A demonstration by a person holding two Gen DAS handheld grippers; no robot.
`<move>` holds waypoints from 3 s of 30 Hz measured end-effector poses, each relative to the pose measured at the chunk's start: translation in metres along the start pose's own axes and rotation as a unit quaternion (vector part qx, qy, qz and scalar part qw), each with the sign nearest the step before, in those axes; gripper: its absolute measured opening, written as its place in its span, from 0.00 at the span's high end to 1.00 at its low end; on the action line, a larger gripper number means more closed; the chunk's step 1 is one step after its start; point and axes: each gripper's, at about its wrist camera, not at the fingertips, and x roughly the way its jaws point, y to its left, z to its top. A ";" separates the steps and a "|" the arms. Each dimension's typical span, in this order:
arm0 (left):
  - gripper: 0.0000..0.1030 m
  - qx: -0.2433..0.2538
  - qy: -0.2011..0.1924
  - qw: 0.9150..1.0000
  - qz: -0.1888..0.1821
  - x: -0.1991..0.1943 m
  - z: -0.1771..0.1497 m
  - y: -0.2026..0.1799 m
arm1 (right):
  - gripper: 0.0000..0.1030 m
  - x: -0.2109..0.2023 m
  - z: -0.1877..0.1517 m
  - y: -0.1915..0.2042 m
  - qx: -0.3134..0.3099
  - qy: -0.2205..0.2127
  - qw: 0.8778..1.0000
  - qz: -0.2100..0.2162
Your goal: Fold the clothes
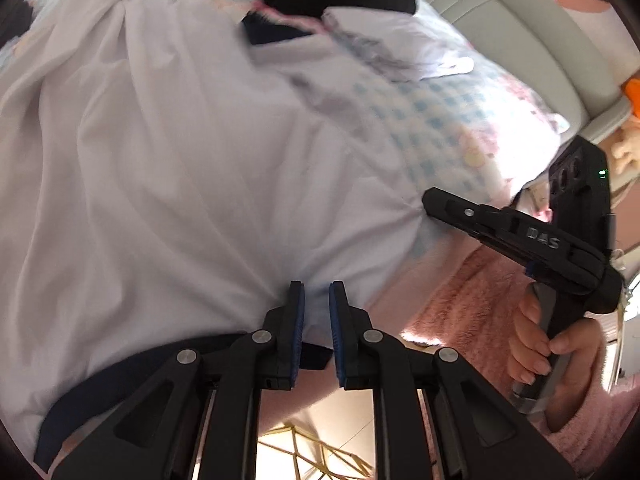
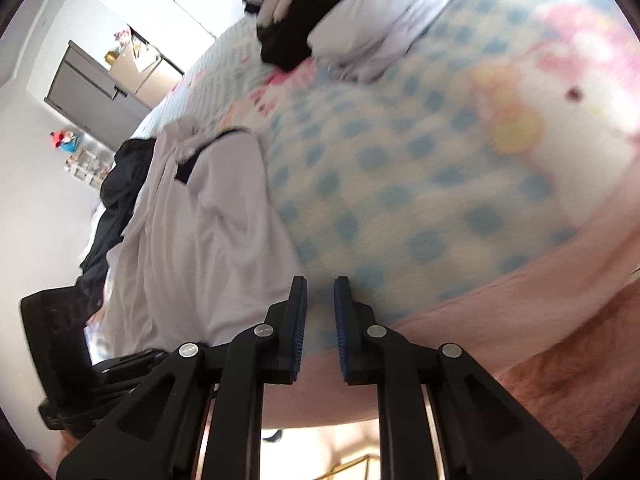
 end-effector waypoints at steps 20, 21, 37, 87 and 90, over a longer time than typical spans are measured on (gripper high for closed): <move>0.73 -0.008 -0.025 1.000 0.013 -0.014 -0.001 -0.002 | 0.81 -0.002 -0.002 0.034 -0.073 -0.007 0.997 -0.019; 0.72 -0.015 -0.019 1.000 0.010 -0.013 0.000 0.001 | 0.81 -0.002 -0.003 0.041 -0.086 -0.009 0.996 -0.009; 0.70 -0.101 -0.085 0.988 0.076 -0.108 -0.030 0.092 | 0.77 0.020 -0.026 0.113 -0.191 0.009 0.981 0.012; 0.92 -0.255 -0.116 0.957 0.081 -0.113 -0.100 0.145 | 0.81 0.045 -0.048 0.179 -0.240 0.039 0.970 0.020; 0.87 -0.268 -0.097 0.956 0.071 -0.106 -0.105 0.152 | 0.71 0.048 -0.057 0.187 -0.262 0.035 0.965 0.008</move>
